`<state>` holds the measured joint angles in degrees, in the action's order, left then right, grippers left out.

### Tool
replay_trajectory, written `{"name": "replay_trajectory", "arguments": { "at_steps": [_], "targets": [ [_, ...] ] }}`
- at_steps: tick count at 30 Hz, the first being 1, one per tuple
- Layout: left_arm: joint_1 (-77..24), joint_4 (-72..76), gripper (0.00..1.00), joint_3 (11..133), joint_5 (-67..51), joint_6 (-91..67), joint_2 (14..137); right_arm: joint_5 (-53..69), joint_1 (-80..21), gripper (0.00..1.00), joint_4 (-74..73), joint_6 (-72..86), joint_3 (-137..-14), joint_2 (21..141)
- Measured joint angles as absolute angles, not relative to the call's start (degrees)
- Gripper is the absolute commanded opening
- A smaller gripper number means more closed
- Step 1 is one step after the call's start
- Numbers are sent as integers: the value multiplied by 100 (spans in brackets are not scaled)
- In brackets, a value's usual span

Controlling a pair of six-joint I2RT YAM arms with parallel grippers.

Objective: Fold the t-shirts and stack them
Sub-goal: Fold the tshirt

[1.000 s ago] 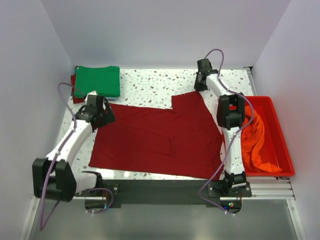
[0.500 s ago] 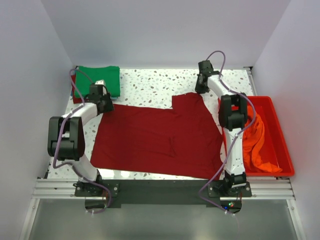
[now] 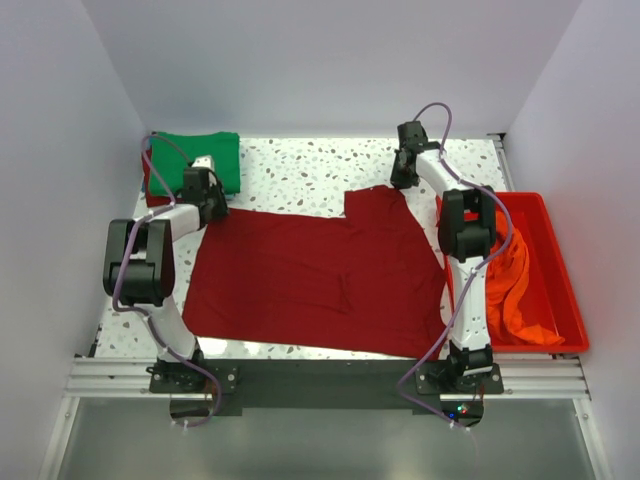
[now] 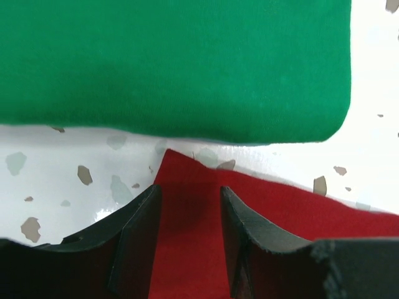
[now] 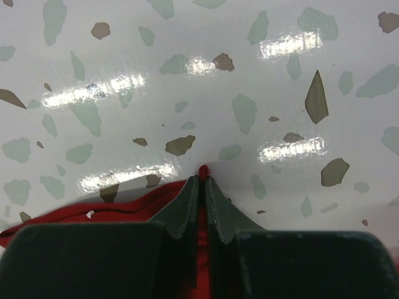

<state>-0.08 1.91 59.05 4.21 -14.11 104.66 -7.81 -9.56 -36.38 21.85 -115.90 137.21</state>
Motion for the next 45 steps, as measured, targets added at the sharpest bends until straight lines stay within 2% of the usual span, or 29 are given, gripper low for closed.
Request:
{"name": "replay_trajectory", "arguments": {
  "at_steps": [9, 14, 16, 20, 21, 24, 26, 28, 29, 30, 33, 37, 41, 44, 45],
  "targets": [
    [-8, 548, 45, 6038, 604, -1389, 10700, -740, -952, 1, -3645, 2180, -11585, 13721],
    [-8, 495, 40, 6263, 663, -1389, 10993, -659, -937, 1, -3660, 2178, -11587, 13721],
    [-8, 462, 32, 6375, 683, -1393, 11080, -644, -932, 1, -3662, 2180, -11590, 13721],
    [-10, 403, 26, 6549, 714, -1387, 11196, -639, -932, 1, -3664, 2180, -11592, 13721],
    [-12, 379, 20, 6549, 725, -1389, 11196, -637, -932, 1, -3667, 2180, -11592, 13721],
    [-12, 296, 13, 6549, 744, -1391, 11196, -620, -932, 1, -3691, 2185, -11605, 13721],
    [-12, 222, 11, 6549, 751, -1391, 11196, -600, -932, 1, -3726, 2185, -11614, 13721],
    [-14, 183, 20, 6549, 766, -1391, 11194, -580, -932, 1, -3754, 2185, -11620, 13721],
    [-19, 183, 31, 6545, 770, -1400, 11190, -569, -932, 1, -3774, 2185, -11625, 13721],
    [-19, 180, 47, 6532, 777, -1411, 11174, -541, -932, 1, -3785, 2185, -11627, 13721],
    [-25, 132, 62, 6388, 825, -1455, 11039, -495, -932, 1, -3819, 2185, -11636, 13721],
    [-34, 69, 63, 6344, 867, -1483, 10986, -469, -932, 1, -3870, 2185, -11657, 13723],
    [-38, -1, 59, 6388, 878, -1481, 10986, -427, -932, 1, -3938, 2187, -11679, 13723],
    [-38, -69, 52, 6514, 871, -1476, 11006, -373, -932, 1, -3944, 2189, -11679, 13723],
    [-38, -75, 46, 6569, 867, -1474, 11024, -353, -932, 1, -3944, 2189, -11679, 13723]
  ]
}}
